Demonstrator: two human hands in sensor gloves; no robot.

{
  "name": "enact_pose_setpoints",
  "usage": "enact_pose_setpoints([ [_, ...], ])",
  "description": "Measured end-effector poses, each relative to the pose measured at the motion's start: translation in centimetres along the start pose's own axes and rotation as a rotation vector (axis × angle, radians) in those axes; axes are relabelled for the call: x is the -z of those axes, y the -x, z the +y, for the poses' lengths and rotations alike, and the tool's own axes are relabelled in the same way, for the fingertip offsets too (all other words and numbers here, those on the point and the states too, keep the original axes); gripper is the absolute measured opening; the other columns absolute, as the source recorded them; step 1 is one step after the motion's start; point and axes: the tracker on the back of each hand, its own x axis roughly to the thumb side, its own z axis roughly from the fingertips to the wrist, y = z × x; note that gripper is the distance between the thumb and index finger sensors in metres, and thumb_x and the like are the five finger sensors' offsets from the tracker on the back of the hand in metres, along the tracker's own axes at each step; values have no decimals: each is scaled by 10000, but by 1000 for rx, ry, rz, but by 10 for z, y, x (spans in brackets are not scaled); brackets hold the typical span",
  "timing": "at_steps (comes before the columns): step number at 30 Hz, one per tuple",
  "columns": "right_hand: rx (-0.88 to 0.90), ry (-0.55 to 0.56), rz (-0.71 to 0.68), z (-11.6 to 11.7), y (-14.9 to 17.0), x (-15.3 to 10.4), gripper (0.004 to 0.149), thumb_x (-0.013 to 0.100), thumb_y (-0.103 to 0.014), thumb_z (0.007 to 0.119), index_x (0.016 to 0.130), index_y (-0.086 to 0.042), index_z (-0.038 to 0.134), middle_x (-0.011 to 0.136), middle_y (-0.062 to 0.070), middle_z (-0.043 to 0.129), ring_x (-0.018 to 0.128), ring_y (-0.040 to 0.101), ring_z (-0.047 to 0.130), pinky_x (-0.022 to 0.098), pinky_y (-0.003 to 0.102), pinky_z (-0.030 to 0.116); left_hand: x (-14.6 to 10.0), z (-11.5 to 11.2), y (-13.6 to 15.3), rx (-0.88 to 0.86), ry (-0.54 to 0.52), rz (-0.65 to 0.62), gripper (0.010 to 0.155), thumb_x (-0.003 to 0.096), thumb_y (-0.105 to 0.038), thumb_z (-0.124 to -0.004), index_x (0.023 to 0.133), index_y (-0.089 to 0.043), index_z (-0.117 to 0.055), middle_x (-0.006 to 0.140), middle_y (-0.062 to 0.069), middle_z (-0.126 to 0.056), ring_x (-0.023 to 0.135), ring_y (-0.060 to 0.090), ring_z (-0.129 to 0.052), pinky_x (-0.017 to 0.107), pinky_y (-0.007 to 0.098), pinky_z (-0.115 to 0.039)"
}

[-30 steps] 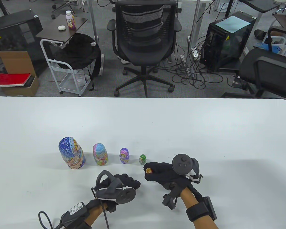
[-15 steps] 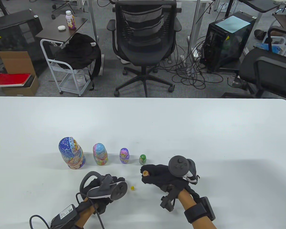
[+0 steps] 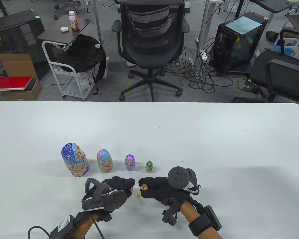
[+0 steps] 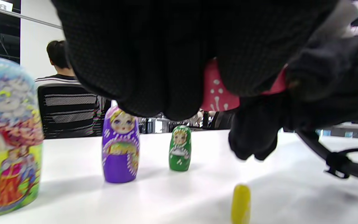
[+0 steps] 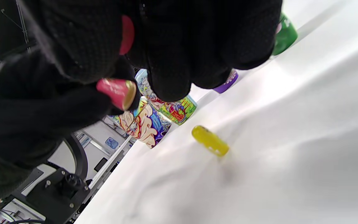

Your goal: Separate nested Russian dolls into individual dolls

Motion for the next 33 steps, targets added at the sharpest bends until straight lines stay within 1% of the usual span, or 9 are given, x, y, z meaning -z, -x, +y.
enact_pose_setpoints([
  [3, -9, -23, -10, 7, -4, 1, 621, 409, -408, 896, 931, -86, 796, 767, 138, 1019, 767, 370, 933, 560, 479, 811, -1, 5, -2, -27, -41, -15, 488, 509, -415, -835, 956, -221, -801, 824, 2, -993, 718, 254, -1023, 543, 376, -899],
  [8, -32, -55, -25, 15, -10, 2, 625, 407, -404, 898, 927, -73, 794, 765, 142, 1019, 763, 371, 936, 559, 480, 811, -2, 6, -4, -67, -59, -37, 485, 512, -412, -828, 957, -222, -801, 824, 3, -992, 722, 254, -1020, 546, 379, -897],
  [14, -46, -49, -28, 16, -11, 2, 627, 409, -398, 897, 922, -54, 792, 757, 145, 1023, 755, 368, 944, 553, 478, 817, -3, 5, -4, -92, -69, -50, 478, 517, -403, -819, 958, -221, -801, 827, 6, -990, 726, 260, -1018, 549, 383, -894],
  [16, -55, -44, -26, 16, -11, 2, 631, 409, -395, 898, 924, -49, 789, 756, 144, 1024, 753, 365, 946, 552, 477, 819, -3, 6, -4, -82, -94, -51, 476, 516, -405, -818, 957, -225, -803, 824, 5, -993, 722, 259, -1020, 546, 382, -896],
  [18, -65, -46, -23, 16, -11, 2, 627, 410, -394, 897, 923, -51, 790, 757, 144, 1024, 755, 364, 945, 552, 476, 819, -4, 6, -3, -82, -90, -47, 477, 518, -407, -814, 959, -225, -800, 825, 1, -992, 724, 256, -1020, 546, 379, -897],
  [20, -73, -42, -23, 16, -11, 2, 629, 409, -394, 897, 924, -50, 789, 755, 144, 1025, 753, 364, 946, 550, 476, 820, -4, 7, -4, -103, -108, -53, 477, 518, -407, -813, 959, -226, -800, 825, 2, -992, 723, 255, -1021, 546, 378, -898],
  [22, -68, -41, -25, 15, -12, 2, 628, 410, -392, 897, 923, -47, 789, 756, 144, 1024, 750, 364, 949, 550, 475, 821, -3, 4, -6, -130, -85, -68, 477, 519, -405, -812, 960, -224, -799, 827, 3, -991, 725, 258, -1019, 547, 380, -896],
  [33, -57, -39, -21, 16, -12, 1, 637, 408, -372, 905, 931, -32, 773, 756, 137, 1025, 750, 354, 955, 546, 465, 834, -4, 2, -8, -166, -87, -85, 475, 523, -396, -806, 962, -213, -795, 829, 12, -988, 723, 264, -1018, 544, 382, -896],
])
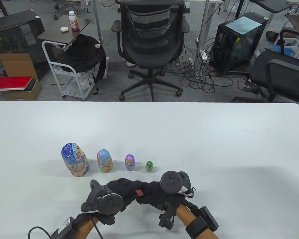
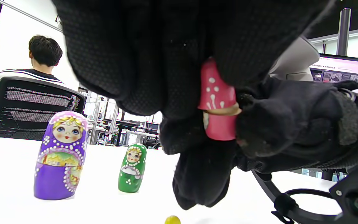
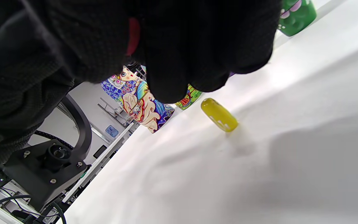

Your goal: Separate nested Russian dolls into individual dolls

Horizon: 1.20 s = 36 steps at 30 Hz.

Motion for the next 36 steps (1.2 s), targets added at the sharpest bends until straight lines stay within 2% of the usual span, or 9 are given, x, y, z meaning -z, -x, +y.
enact_pose_setpoints([
  [9, 14, -1, 6, 0, 0, 0, 654, 404, -343, 918, 940, -7, 750, 755, 124, 1028, 737, 340, 971, 534, 436, 862, 0, -3, -6, 35, 8, -26, 477, 521, -389, -810, 959, -202, -797, 824, 19, -990, 717, 269, -1021, 541, 387, -896],
  [15, 135, 18, 18, -1, 2, 0, 672, 404, -315, 921, 958, 7, 719, 760, 132, 1022, 739, 356, 969, 537, 439, 865, -1, -2, -8, 75, -10, -38, 473, 518, -379, -812, 954, -196, -795, 819, 24, -990, 714, 274, -1021, 535, 392, -898],
  [21, 178, 38, 32, 1, 1, -1, 669, 399, -300, 925, 949, 21, 722, 742, 131, 1029, 725, 361, 981, 528, 434, 882, -2, -2, -13, 110, -25, -50, 474, 507, -363, -817, 944, -180, -798, 810, 33, -992, 708, 279, -1024, 532, 395, -902],
  [27, 122, 18, 23, 1, -1, 1, 673, 412, -304, 915, 961, 25, 706, 761, 141, 1018, 741, 370, 966, 540, 445, 865, -2, -3, -10, 90, -28, -41, 469, 508, -368, -820, 940, -186, -803, 807, 26, -997, 706, 275, -1028, 531, 392, -905],
  [29, 36, -66, 26, -4, 1, 3, 700, 428, -356, 897, 991, -1, 679, 801, 149, 998, 771, 374, 939, 561, 454, 835, -1, -6, -8, 72, -19, -27, 465, 510, -376, -818, 938, -193, -810, 803, 21, -1002, 700, 270, -1032, 526, 388, -908],
  [31, 7, -75, 35, -12, 4, 1, 690, 434, -361, 894, 1003, -34, 684, 821, 167, 985, 785, 393, 919, 572, 470, 818, 0, -5, -9, 77, -22, -22, 466, 511, -375, -817, 942, -199, -811, 804, 24, -1002, 699, 272, -1032, 525, 389, -907],
  [35, -42, -9, 78, -39, 12, -6, 660, 447, -351, 886, 1007, -56, 699, 818, 179, 988, 787, 406, 913, 571, 488, 806, 2, 2, -11, 107, -37, -11, 467, 513, -383, -819, 946, -209, -806, 810, 17, -999, 705, 269, -1029, 531, 386, -904],
  [36, -65, 55, 105, -52, 15, -11, 649, 452, -357, 879, 1004, -62, 707, 818, 177, 989, 786, 405, 914, 573, 487, 805, 3, 4, -11, 114, -38, -3, 469, 513, -387, -822, 948, -211, -806, 811, 15, -998, 707, 267, -1028, 531, 387, -904],
])
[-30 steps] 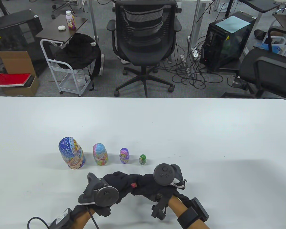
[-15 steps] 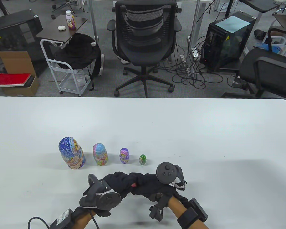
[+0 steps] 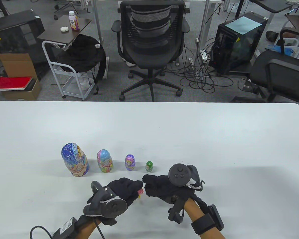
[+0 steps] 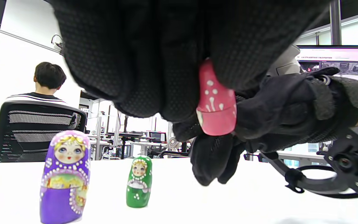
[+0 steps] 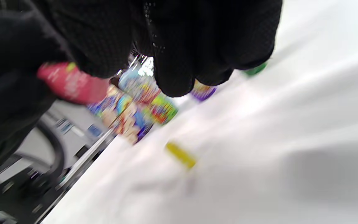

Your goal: Separate nested Russian dolls into individual dolls

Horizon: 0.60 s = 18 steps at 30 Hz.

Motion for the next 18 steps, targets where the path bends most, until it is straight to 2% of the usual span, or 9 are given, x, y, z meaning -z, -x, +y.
enact_pose_setpoints([
  [3, 55, 125, 16, -25, 10, -9, 628, 461, -372, 866, 999, -80, 725, 820, 176, 988, 788, 405, 912, 573, 489, 802, 5, 0, 2, 10, 18, 12, 470, 513, -396, -832, 945, -209, -813, 808, 11, -1001, 706, 267, -1030, 531, 389, -904],
  [8, 204, 344, 38, -59, 29, -27, 622, 472, -391, 853, 1009, -104, 722, 853, 186, 963, 817, 423, 880, 594, 502, 778, 31, -7, 5, -26, 121, 40, 470, 519, -401, -835, 947, -208, -815, 816, 20, -997, 715, 277, -1023, 538, 400, -898],
  [13, 307, 523, 84, -82, 49, -45, 616, 482, -395, 844, 1016, -117, 713, 886, 194, 933, 847, 432, 846, 615, 511, 755, 80, -9, -3, 25, 270, 25, 473, 521, -399, -838, 960, -227, -798, 842, 22, -980, 740, 280, -1010, 555, 403, -891],
  [18, 232, 601, 135, -98, 67, -61, 606, 482, -398, 843, 1007, -119, 725, 877, 190, 942, 844, 430, 852, 610, 506, 762, 135, -19, -24, 98, 445, -24, 482, 512, -395, -853, 968, -257, -779, 875, 17, -959, 771, 280, -994, 574, 405, -882],
])
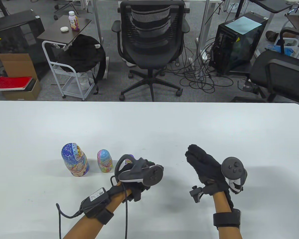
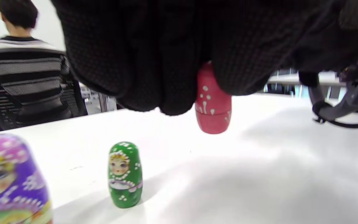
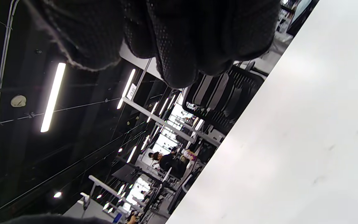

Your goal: Separate nested Russian dolls into individual dolls

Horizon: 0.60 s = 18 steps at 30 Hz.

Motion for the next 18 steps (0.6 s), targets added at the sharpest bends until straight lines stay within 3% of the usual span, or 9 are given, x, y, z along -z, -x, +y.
enact_pose_setpoints([
  [8, 28, 56, 32, -18, 14, -2, 587, 487, -391, 839, 996, -114, 741, 870, 192, 946, 834, 431, 858, 605, 508, 764, 60, -10, -8, 120, 138, 17, 486, 506, -383, -858, 971, -286, -757, 905, 15, -938, 799, 280, -978, 589, 407, -873],
  [13, 7, 57, 38, -20, 16, -2, 587, 488, -401, 836, 992, -113, 746, 862, 192, 952, 830, 432, 862, 600, 508, 767, 75, -24, -8, 219, 187, 24, 485, 507, -392, -851, 972, -298, -752, 909, -1, -937, 806, 260, -979, 594, 401, -873],
  [18, -3, 49, 44, -20, 15, -3, 596, 481, -403, 847, 993, -113, 747, 862, 193, 952, 826, 431, 865, 600, 510, 767, 81, -36, -7, 209, 194, 29, 486, 511, -397, -842, 978, -299, -746, 909, -9, -938, 808, 256, -979, 596, 403, -871],
])
